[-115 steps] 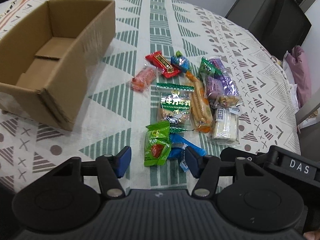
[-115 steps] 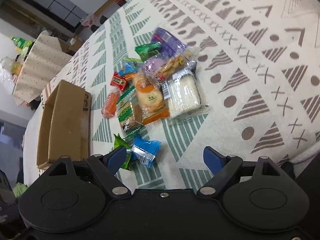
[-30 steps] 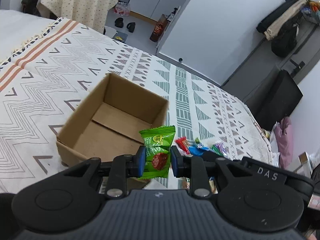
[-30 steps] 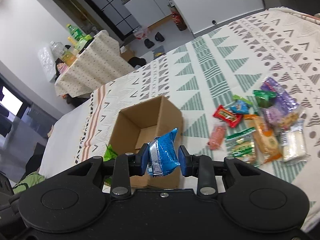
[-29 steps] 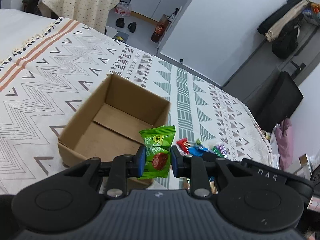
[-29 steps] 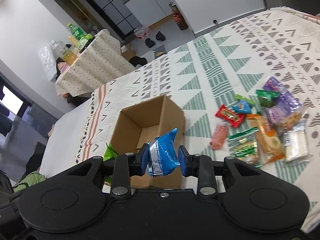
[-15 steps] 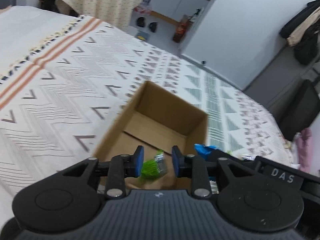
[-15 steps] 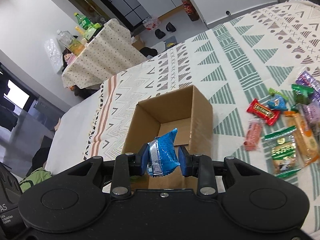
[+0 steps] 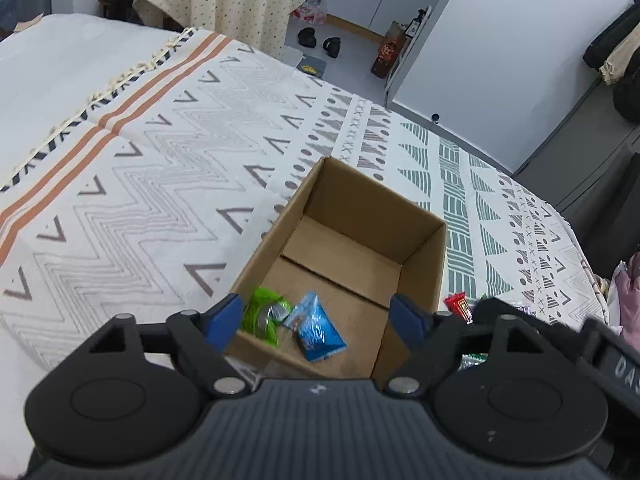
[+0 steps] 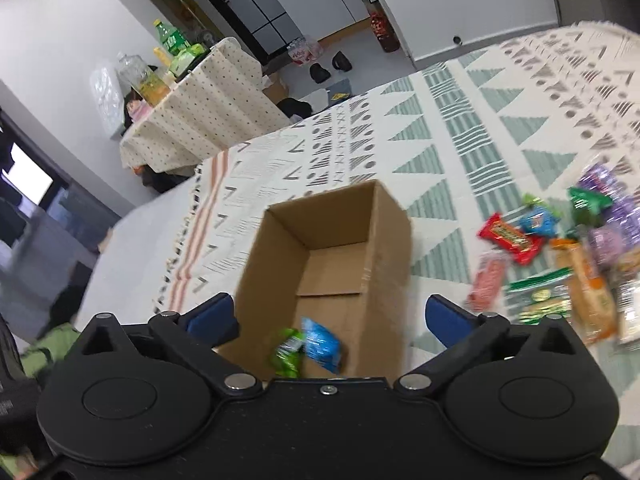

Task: Organize snacks
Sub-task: 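Carry both candies into the cardboard box and open both tools, then move both tools back over the snack pile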

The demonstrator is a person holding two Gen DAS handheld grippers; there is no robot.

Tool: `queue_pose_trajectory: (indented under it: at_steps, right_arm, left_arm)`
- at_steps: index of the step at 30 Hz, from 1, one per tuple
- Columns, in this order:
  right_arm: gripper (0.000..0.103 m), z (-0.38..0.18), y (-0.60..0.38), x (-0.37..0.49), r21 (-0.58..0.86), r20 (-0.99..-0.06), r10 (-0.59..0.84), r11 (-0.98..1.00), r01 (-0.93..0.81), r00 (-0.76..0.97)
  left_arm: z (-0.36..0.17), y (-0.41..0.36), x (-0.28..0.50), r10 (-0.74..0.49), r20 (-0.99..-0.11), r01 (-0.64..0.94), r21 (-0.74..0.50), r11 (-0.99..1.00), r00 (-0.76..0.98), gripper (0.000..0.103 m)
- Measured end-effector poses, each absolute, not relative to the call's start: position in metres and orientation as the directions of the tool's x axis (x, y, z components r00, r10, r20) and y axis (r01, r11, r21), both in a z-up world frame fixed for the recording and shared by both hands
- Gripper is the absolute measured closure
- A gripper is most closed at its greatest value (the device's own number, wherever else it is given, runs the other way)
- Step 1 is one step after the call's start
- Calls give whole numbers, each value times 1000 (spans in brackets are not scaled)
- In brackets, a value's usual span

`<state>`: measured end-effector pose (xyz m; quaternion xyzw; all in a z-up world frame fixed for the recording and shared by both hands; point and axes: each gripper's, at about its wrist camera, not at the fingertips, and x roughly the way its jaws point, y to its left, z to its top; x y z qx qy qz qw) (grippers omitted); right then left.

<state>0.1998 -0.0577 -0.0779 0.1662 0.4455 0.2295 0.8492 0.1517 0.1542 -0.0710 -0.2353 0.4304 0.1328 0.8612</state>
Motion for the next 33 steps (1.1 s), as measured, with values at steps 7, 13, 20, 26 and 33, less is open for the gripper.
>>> queue_pose_trajectory:
  at_steps: [7, 13, 20, 26, 33]
  right_arm:
    - [0, -73, -82, 181, 365, -733, 454, 891, -269, 506]
    - [0, -65, -112, 167, 322, -732, 409, 912, -253, 545]
    - [0, -58, -146, 156, 287, -728, 370, 929, -233, 578]
    - [0, -55, -175, 147, 250, -724, 331, 944, -216, 605]
    - [0, -56, -205, 142, 244, -722, 327, 945, -218, 610]
  left_arm:
    - [-62, 135, 139, 30, -807, -424, -278, 862, 590, 21]
    - [-55, 111, 128, 11, -800, -372, -267, 889, 600, 21]
    - [-43, 80, 120, -14, -790, -315, -260, 913, 613, 21]
    - [-36, 53, 116, -40, -784, -271, -262, 926, 620, 21]
    - [-33, 25, 114, -68, -782, -225, -260, 939, 620, 21]
